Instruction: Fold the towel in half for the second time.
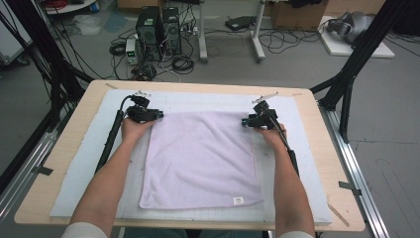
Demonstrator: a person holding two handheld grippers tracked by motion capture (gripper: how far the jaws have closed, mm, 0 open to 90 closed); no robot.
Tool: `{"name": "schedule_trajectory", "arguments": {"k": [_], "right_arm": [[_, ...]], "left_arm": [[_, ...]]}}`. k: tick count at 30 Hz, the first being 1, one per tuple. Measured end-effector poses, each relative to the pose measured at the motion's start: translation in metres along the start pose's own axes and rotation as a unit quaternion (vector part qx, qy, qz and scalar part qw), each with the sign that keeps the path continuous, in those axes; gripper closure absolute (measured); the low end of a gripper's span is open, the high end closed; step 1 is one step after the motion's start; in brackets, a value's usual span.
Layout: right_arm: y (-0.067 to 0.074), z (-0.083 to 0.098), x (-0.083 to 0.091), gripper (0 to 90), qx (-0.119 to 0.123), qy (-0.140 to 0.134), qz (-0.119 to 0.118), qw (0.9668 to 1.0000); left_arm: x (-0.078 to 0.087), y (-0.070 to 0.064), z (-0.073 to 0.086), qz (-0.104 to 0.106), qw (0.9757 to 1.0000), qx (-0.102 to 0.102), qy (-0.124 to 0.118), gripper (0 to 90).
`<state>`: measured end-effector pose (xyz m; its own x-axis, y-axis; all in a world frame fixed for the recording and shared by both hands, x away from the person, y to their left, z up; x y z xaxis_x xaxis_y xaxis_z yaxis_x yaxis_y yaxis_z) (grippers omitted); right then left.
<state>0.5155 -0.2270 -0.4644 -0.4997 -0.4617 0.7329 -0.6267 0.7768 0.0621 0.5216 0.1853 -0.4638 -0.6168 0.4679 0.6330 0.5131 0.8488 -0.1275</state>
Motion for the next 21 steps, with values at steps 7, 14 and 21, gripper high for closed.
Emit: {"name": "schedule_trajectory", "arguments": {"k": [7,14,21], "right_arm": [[-0.006,-0.002,0.010,87.2,-0.010,-0.022,0.014,0.9996],[-0.007,-0.002,0.018,87.2,-0.009,-0.029,0.015,0.9994],[-0.009,0.000,0.025,87.3,-0.011,-0.049,0.009,0.9987]], "left_arm": [[0.011,0.012,-0.007,-0.006,0.9973,0.063,-0.037,84.9],[0.016,0.012,-0.009,0.000,0.9964,0.072,-0.046,84.8],[0.026,0.014,-0.011,0.013,0.9946,0.077,-0.068,84.8]]}}
Point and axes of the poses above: each handheld gripper's, and its own axes: x roughly backward along the jaws, z roughly out of its underside, y roughly to its left, the point moved 4 cm from there along -x, roughly forward along the jaws, and after that the axes turned 1 degree about -x, right-handed, at the moved point
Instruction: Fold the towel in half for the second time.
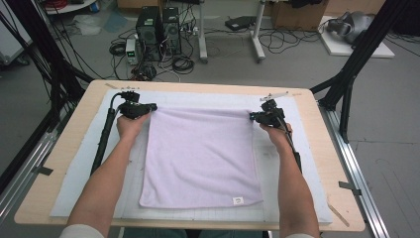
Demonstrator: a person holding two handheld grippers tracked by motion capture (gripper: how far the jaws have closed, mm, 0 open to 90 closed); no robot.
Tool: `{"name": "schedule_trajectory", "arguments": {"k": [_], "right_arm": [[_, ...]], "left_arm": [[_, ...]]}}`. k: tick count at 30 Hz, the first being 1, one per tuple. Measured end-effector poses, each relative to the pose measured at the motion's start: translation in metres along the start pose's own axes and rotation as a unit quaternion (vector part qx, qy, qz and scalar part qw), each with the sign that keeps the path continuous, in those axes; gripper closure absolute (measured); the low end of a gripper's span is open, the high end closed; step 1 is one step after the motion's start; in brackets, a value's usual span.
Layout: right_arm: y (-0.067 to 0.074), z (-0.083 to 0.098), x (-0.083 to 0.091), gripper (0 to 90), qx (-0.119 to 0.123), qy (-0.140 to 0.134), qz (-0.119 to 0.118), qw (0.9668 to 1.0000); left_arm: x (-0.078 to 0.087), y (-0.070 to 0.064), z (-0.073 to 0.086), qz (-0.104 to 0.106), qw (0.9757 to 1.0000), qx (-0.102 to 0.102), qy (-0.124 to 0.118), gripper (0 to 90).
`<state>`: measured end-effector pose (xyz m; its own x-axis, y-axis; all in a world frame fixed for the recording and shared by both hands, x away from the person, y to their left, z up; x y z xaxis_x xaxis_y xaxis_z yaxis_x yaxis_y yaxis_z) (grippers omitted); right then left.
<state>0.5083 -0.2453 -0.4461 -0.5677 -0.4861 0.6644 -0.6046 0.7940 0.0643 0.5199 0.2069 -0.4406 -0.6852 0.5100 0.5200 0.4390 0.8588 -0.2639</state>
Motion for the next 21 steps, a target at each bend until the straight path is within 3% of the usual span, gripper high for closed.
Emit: {"name": "schedule_trajectory", "arguments": {"k": [11,12,17,21], "right_arm": [[0.010,-0.012,0.037,87.2,0.019,-0.059,-0.018,0.9979],[0.016,-0.012,0.049,87.2,0.025,-0.069,-0.022,0.9970],[0.032,-0.004,0.070,87.2,0.038,-0.084,-0.035,0.9952],[0.049,0.014,0.089,87.1,0.049,-0.097,-0.049,0.9928]], "left_arm": [[0.033,-0.015,-0.007,0.034,0.9978,-0.026,-0.050,84.7],[0.043,-0.020,-0.006,0.037,0.9968,-0.038,-0.060,84.6],[0.069,-0.039,0.004,0.051,0.9928,-0.077,-0.077,84.5],[0.095,-0.055,0.027,0.065,0.9894,-0.095,-0.088,84.4]]}}
Point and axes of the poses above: each handheld gripper's, and its own axes: x roughly backward along the jaws, z roughly out of its underside, y roughly to its left, the point moved 4 cm from there along -x, roughly forward along the jaws, and after that the axes turned 1 degree about -x, right-handed, at the moved point
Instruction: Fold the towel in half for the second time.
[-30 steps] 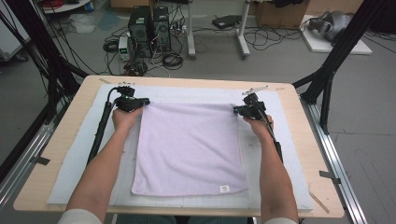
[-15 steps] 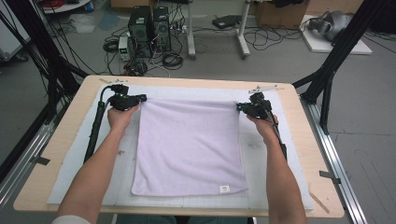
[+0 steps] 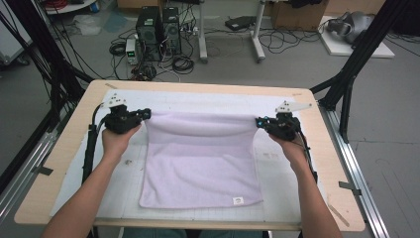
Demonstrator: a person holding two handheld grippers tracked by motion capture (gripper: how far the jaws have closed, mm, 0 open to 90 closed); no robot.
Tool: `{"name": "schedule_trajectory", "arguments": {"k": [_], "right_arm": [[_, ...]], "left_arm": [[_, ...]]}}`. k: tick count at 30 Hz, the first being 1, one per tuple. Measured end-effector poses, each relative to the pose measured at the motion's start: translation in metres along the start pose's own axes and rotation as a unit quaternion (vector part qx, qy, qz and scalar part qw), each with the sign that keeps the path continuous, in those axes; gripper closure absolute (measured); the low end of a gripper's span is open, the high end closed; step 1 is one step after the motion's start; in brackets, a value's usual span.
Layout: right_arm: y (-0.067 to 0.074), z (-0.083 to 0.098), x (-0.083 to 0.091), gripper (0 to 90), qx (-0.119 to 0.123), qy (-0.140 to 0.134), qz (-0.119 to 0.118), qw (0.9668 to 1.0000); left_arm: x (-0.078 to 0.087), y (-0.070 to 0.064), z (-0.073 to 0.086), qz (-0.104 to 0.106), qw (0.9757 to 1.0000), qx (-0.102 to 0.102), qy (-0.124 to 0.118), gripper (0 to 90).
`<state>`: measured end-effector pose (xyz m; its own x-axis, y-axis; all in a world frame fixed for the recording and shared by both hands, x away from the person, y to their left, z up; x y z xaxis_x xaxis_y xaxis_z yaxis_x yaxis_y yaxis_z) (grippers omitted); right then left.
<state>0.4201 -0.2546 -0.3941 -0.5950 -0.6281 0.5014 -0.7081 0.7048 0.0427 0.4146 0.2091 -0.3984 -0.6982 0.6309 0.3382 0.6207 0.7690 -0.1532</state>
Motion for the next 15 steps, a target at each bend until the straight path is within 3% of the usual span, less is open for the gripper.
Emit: {"name": "schedule_trajectory", "arguments": {"k": [3,7,10,12,15], "right_arm": [[0.018,0.019,0.016,87.0,0.002,0.004,-0.012,0.9999],[0.041,0.045,0.030,85.9,0.013,0.021,-0.027,0.9993],[0.054,0.060,0.042,81.0,0.014,0.027,-0.044,0.9986],[0.058,0.070,0.048,73.5,0.015,0.040,-0.053,0.9977],[0.060,0.072,0.050,67.0,0.020,0.047,-0.047,0.9976]], "left_arm": [[0.022,-0.020,0.022,0.016,0.9998,-0.012,0.006,84.3],[0.047,-0.041,0.048,0.037,0.9993,-0.006,0.005,83.9],[0.062,-0.052,0.067,0.050,0.9984,-0.005,0.027,82.6],[0.066,-0.053,0.073,0.054,0.9976,-0.006,0.043,74.4],[0.071,-0.054,0.073,0.048,0.9968,-0.020,0.062,59.8]]}}
Point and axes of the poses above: each handheld gripper's, and its own axes: x roughly backward along the jaws, z roughly out of its underside, y roughly to its left, the point moved 4 cm from there along -x, roughly forward along the jaws, and after that the axes turned 1 degree about -x, right-handed, at the moved point
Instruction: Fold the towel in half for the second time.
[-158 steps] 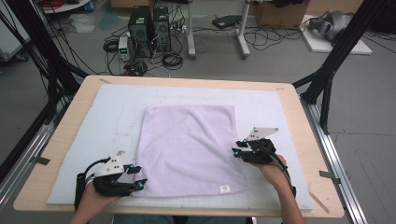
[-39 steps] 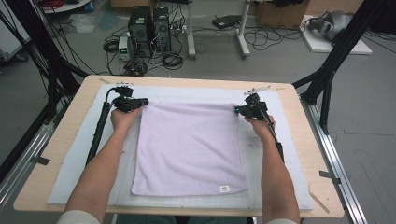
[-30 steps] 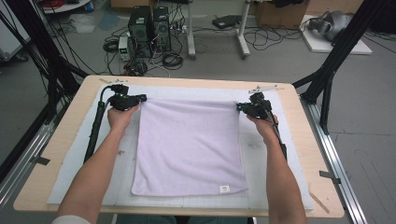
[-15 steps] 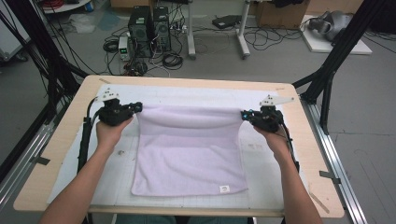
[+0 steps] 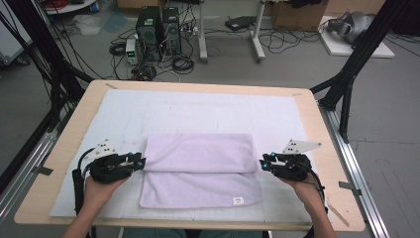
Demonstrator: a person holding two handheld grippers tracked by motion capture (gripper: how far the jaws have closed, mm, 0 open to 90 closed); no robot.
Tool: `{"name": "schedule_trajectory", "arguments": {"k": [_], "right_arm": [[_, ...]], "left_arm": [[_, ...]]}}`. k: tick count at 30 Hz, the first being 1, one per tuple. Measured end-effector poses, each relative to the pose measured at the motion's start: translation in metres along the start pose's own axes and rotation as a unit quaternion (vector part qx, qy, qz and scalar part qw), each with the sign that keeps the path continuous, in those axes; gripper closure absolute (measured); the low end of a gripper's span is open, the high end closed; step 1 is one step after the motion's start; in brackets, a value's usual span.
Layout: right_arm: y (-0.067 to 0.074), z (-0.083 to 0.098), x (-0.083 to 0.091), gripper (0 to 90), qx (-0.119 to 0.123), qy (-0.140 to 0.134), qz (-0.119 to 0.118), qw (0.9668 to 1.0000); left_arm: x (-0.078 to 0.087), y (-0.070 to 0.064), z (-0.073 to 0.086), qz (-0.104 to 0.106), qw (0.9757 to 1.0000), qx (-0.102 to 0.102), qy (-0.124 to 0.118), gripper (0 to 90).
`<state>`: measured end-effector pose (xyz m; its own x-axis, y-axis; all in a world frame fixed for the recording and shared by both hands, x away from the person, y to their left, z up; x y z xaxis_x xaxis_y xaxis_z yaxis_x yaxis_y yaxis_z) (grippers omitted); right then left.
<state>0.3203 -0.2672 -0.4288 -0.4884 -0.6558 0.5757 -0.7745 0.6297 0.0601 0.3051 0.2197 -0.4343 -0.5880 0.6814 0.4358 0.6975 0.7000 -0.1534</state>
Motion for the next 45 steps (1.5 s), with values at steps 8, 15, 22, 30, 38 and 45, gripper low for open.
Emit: {"name": "schedule_trajectory", "arguments": {"k": [8,15,22,30,38,45], "right_arm": [[0.002,-0.025,-0.027,60.4,0.045,0.007,-0.002,0.9990],[0.004,-0.011,-0.049,60.2,0.060,0.046,-0.028,0.9967],[0.003,0.004,-0.056,68.2,0.047,0.087,-0.039,0.9943],[0.005,-0.001,-0.047,85.6,0.045,0.064,-0.044,0.9960],[0.018,-0.024,0.008,85.6,0.063,0.005,-0.052,0.9966],[0.044,0.007,0.035,74.5,0.068,0.040,-0.126,0.9889]], "left_arm": [[-0.005,0.003,-0.011,-0.011,0.9997,-0.021,-0.004,59.2],[-0.026,0.002,0.006,-0.001,0.9964,-0.057,0.063,66.8],[-0.035,0.008,0.022,0.003,0.9943,-0.055,0.092,65.5],[-0.025,0.004,0.009,-0.002,0.9969,-0.050,0.061,86.4],[0.017,-0.029,-0.015,0.029,0.9979,-0.056,0.015,86.8],[0.035,-0.068,0.015,0.077,0.9917,-0.080,0.065,71.3]]}}
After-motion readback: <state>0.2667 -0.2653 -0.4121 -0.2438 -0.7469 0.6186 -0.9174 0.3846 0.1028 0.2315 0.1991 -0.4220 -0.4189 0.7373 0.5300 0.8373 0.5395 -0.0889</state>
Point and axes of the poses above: each handheld gripper's, and its own axes: x roughly backward along the jaws, z roughly out of its underside, y roughly to its left, the point moved 4 cm from there along -x, roughly forward along the jaws, and after that the axes turned 1 degree about -x, right-handed, at the moved point
